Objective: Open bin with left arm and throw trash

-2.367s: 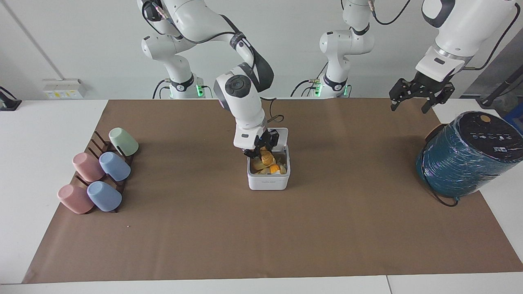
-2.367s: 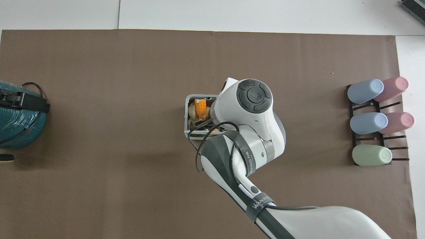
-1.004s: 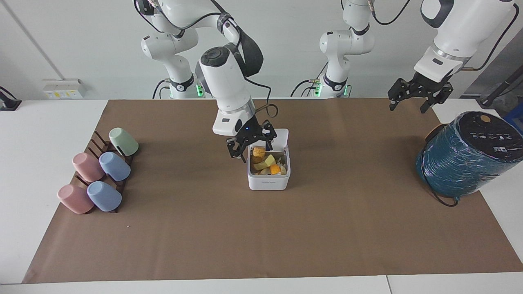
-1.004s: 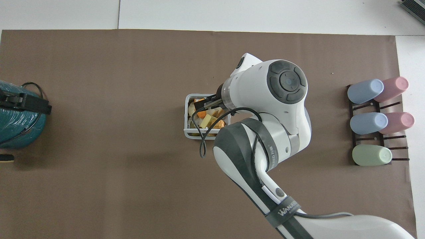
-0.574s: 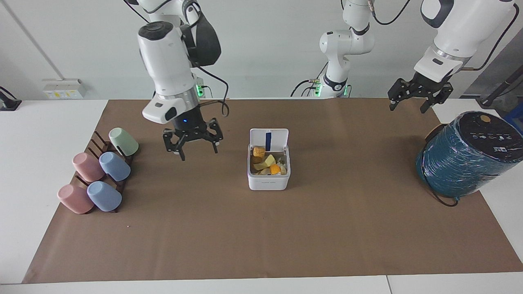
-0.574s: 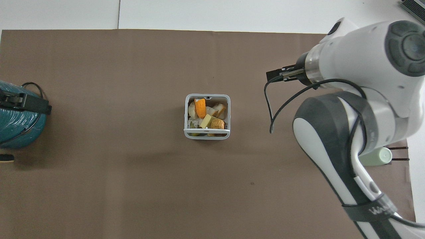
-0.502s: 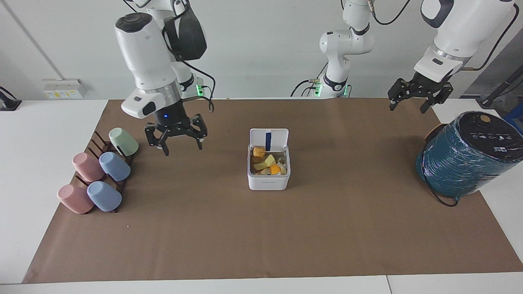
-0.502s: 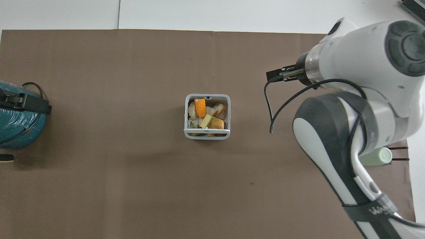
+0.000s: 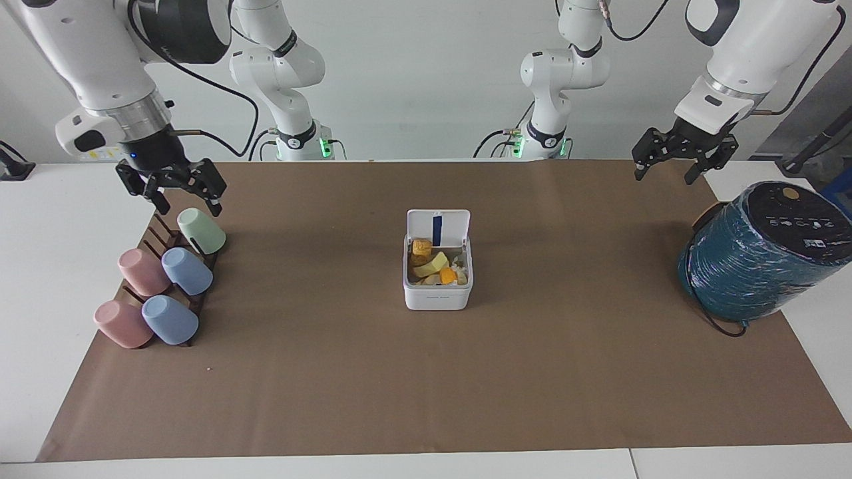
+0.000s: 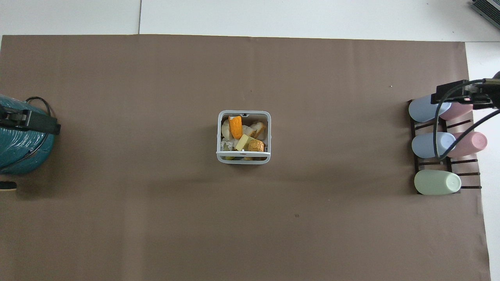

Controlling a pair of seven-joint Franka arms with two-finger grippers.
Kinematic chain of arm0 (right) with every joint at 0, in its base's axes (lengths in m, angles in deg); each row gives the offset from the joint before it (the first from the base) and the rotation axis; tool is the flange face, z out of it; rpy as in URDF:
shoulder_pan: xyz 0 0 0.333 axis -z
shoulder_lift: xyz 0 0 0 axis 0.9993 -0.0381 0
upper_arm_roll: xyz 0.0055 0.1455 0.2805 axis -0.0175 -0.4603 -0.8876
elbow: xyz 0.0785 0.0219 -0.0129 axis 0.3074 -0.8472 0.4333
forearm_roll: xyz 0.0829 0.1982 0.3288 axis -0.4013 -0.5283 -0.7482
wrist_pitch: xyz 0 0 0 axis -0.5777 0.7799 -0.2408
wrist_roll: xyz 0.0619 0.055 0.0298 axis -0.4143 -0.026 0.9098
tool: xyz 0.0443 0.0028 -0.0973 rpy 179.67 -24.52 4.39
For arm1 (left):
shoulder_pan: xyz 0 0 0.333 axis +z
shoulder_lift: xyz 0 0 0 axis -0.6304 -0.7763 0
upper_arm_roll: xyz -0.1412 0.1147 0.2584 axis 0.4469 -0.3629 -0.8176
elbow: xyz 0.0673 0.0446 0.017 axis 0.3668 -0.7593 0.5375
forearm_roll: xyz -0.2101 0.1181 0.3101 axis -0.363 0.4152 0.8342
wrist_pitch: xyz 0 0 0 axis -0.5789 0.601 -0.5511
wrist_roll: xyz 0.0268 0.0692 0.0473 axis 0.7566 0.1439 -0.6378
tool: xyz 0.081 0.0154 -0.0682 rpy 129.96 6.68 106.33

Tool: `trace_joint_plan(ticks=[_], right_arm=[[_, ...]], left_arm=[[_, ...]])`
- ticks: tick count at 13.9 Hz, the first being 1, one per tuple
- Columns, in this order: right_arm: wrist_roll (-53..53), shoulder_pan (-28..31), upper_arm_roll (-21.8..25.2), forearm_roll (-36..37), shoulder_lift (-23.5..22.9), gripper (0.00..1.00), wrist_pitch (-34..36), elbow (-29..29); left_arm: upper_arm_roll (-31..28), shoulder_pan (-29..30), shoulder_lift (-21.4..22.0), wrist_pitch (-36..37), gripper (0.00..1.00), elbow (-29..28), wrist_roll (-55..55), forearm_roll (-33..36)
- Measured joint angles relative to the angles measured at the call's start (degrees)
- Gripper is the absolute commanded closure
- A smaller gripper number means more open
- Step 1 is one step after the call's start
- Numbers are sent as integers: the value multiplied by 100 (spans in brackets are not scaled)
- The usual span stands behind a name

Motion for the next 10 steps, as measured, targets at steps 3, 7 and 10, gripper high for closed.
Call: trace_joint_plan(ticks=[3, 7, 10], right_arm=[[0, 101, -13, 51, 334, 0, 584, 1], [0, 100, -59, 225, 650, 0, 1302, -4], [-1, 100, -59, 226, 656, 0, 1345, -40]], left_arm=[[0, 0, 0, 0, 0, 0, 0, 0], [0, 0, 0, 1, 0, 0, 0, 0], [0, 0, 0, 1, 0, 0, 0, 0]])
